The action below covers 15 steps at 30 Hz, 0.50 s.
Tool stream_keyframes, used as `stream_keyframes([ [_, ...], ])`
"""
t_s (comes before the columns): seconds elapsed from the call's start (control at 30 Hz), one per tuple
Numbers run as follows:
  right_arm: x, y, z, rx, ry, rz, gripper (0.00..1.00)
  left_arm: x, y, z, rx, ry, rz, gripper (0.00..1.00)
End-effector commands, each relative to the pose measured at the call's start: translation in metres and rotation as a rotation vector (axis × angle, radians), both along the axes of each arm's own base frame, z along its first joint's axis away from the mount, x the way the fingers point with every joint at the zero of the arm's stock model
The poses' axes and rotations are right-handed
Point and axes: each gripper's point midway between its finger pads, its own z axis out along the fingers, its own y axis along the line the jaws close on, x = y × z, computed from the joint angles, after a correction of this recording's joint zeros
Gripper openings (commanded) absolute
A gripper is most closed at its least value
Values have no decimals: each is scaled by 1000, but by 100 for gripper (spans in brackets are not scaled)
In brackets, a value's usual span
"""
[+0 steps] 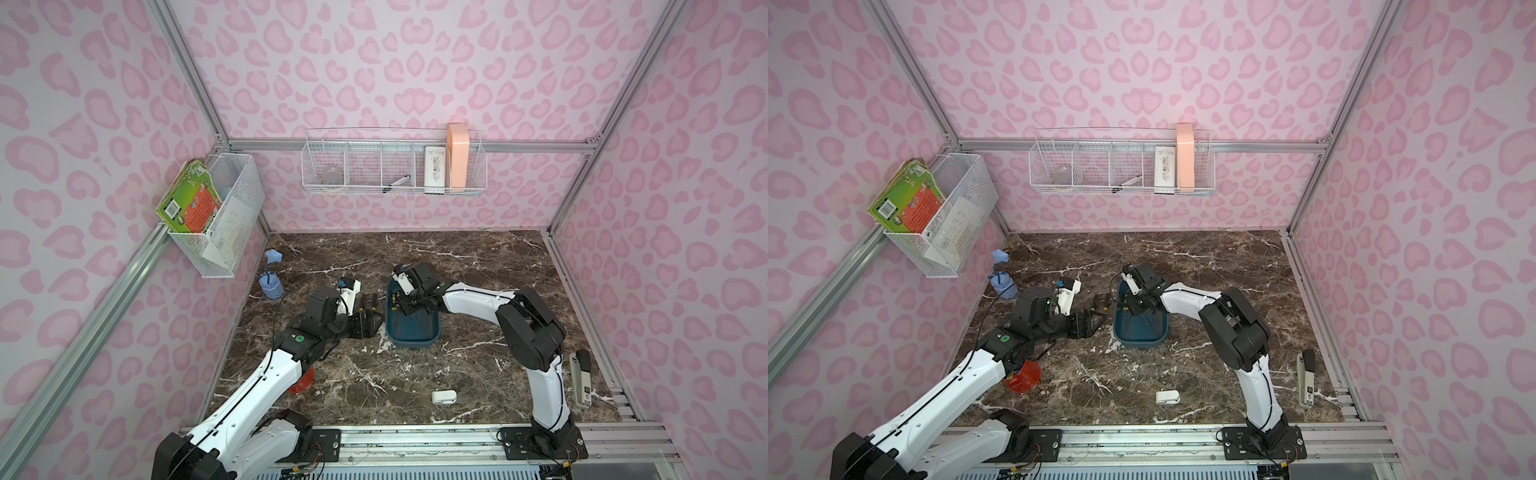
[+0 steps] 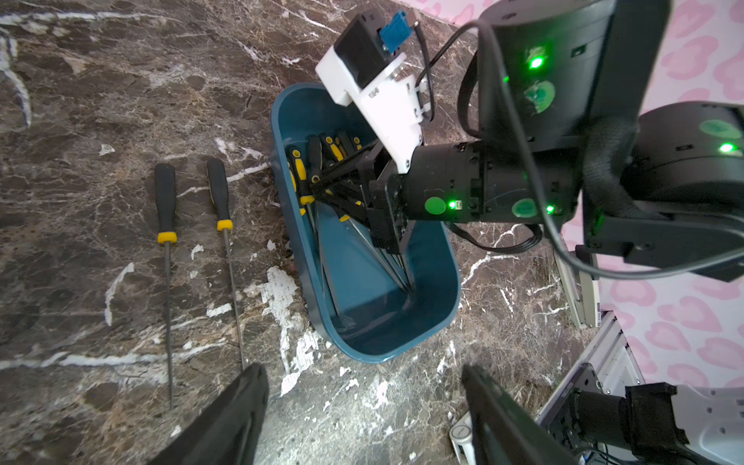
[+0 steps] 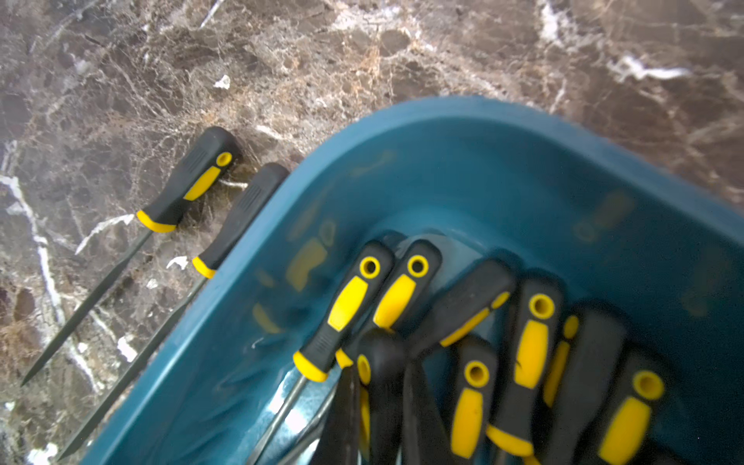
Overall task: Take the file tool out of the storage box
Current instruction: Pick up the file tool from the storage box.
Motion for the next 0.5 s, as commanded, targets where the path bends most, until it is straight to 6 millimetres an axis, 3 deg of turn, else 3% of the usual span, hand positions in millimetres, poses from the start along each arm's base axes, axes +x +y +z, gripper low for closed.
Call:
stream_keyframes([
  [0.0,6,1,20,30,-52,-21,6,1,-4,6,-29,-16,-15,81],
  [0.33,6,8,92,170,-166,0,4,-7,-33,19,-205,-45,-138,81],
  [0.37,6,9,108,202,-189,5,4,-10,-36,18,-220,-33,-152,82],
  [0.4,1,6,107,211,-186,11,4,-9,-38,23,-240,-54,-158,83],
  [0.47,-5,4,129,263,-224,16,4,-11,-45,26,-272,-75,-178,90],
])
